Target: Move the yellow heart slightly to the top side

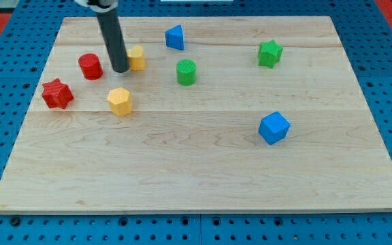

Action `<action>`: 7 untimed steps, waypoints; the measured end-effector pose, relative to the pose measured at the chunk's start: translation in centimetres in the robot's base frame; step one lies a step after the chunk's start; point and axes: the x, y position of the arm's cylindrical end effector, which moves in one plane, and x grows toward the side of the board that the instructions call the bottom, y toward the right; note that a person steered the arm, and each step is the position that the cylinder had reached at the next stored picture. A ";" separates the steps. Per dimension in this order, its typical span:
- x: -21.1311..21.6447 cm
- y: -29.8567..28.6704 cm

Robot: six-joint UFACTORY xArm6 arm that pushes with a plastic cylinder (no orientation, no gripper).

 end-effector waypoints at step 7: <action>-8.2 3.4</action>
